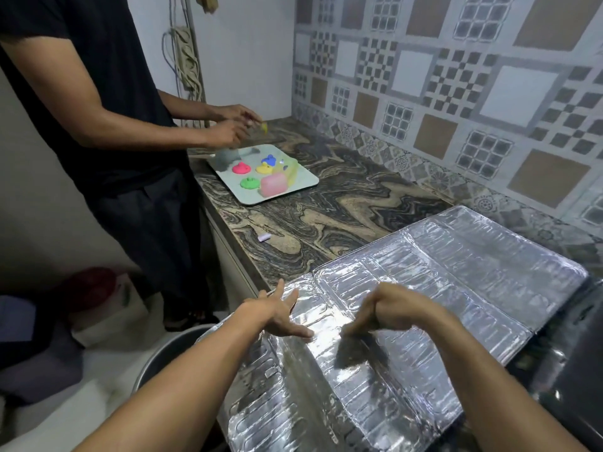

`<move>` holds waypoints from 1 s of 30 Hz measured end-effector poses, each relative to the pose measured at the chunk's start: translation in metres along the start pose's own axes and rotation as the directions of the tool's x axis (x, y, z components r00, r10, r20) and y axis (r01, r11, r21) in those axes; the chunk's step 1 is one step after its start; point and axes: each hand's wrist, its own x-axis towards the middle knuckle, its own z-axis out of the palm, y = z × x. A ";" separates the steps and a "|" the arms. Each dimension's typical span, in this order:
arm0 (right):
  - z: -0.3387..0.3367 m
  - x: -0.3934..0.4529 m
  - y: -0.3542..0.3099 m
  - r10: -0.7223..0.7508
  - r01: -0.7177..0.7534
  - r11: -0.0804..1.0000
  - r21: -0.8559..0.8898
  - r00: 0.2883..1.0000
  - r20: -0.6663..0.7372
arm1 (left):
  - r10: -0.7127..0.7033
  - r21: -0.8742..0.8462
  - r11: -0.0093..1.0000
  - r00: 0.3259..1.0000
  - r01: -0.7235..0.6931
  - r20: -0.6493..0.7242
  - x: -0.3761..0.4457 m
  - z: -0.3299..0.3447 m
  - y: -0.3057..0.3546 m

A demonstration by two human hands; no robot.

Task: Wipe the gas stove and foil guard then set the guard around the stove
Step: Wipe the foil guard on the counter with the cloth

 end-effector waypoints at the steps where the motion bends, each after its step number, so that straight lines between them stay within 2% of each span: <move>1: -0.002 0.010 -0.008 -0.039 0.041 0.999 0.020 0.994 -0.103 | -0.001 0.000 1.000 1.000 0.001 -0.002 0.001 0.000 0.000; 2: 0.000 0.020 -0.016 -0.068 0.072 0.997 0.013 0.980 -0.187 | -0.004 0.006 1.000 1.000 0.004 -0.005 0.001 -0.001 0.000; 4: 0.020 0.034 -0.027 -0.115 0.120 0.993 0.006 0.961 -0.251 | -0.020 0.037 0.999 1.000 0.021 -0.022 0.002 0.000 0.001; 9: 0.078 0.018 -0.016 -0.199 0.200 0.980 -0.019 0.955 -0.218 | -0.032 0.047 0.998 0.999 0.034 -0.043 0.000 0.002 0.005; 13: 0.087 -0.014 0.018 -0.054 0.070 0.995 0.069 0.976 -0.210 | -0.014 0.021 1.000 1.000 0.014 -0.012 -0.001 -0.001 0.002; 16: 0.092 -0.037 0.049 -0.037 0.014 0.991 -0.130 0.982 -0.183 | 0.004 0.031 1.000 0.999 -0.003 -0.040 -0.002 0.002 -0.002; 18: 0.095 -0.050 0.060 0.020 -0.036 0.996 -0.079 0.982 -0.186 | 0.021 0.007 1.000 0.993 -0.021 -0.117 -0.007 0.008 -0.002; 21: 0.093 -0.056 0.060 0.055 -0.059 0.998 -0.011 0.973 -0.222 | -0.002 -0.144 0.989 0.963 -0.038 -0.268 -0.016 0.020 -0.006; 25: 0.081 -0.058 0.051 0.122 -0.106 0.989 0.106 0.979 -0.161 | -0.191 -0.330 0.940 0.930 0.082 -0.314 -0.024 0.031 -0.030; 27: 0.070 -0.058 0.044 0.116 -0.090 0.981 0.172 0.983 -0.145 | -0.231 -0.362 0.926 0.914 0.101 -0.335 -0.024 0.035 -0.046; 30: 0.058 -0.047 0.026 0.075 0.010 0.950 0.312 0.963 -0.260 | -0.218 -0.438 0.899 0.886 0.019 -0.409 -0.022 0.038 -0.058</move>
